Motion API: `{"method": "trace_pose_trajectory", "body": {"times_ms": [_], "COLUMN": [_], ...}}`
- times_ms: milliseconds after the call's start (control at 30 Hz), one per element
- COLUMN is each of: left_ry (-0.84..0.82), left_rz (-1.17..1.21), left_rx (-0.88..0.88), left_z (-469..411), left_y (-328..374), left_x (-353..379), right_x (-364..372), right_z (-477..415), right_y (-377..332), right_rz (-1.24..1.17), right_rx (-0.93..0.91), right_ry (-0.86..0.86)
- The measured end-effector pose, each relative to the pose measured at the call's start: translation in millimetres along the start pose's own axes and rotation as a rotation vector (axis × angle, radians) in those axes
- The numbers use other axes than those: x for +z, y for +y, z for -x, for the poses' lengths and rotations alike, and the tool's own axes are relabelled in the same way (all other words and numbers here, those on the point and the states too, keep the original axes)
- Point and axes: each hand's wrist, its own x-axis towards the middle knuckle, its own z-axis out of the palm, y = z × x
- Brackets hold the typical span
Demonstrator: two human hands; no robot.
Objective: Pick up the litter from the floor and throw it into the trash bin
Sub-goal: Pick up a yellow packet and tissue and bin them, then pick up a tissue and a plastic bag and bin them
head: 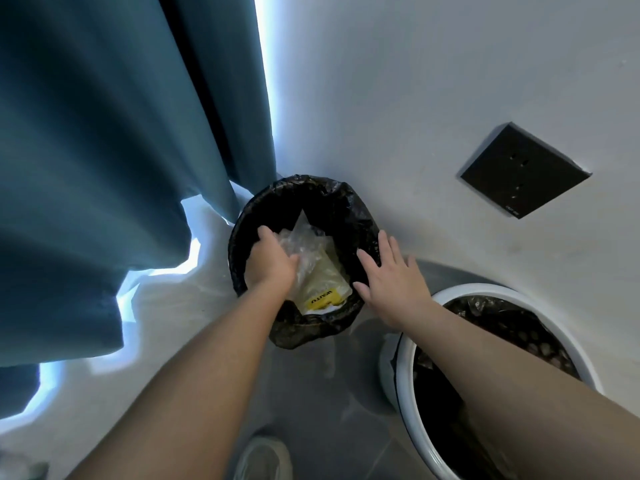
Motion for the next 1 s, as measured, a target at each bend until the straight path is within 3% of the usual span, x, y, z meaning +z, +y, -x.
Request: {"method": "trace_pose_trajectory", "body": {"times_ms": [133, 300, 633, 767, 1000], "left_ry": [-0.146, -0.082, 0.006, 0.019, -0.020], "left_rz": [-0.193, -0.511, -0.693, -0.808, -0.927], "left_rx": [0.081, 0.321, 0.585, 0.584, 0.269], "left_z": [-2, 1, 88, 126, 202], "left_y": [-7, -23, -94, -184, -366], "left_x": [14, -7, -98, -133, -169], "right_x": [1, -3, -25, -22, 14], "right_z": [-2, 4, 54, 77, 109], "right_y": [3, 1, -68, -131, -279], "right_rz": [0.007, 0.041, 0.062, 0.080, 0.144], "right_rx": [0.002, 0.009, -0.131, -0.279, -0.591], "right_ry": [0.012, 0.017, 0.046, 0.033, -0.047]}}
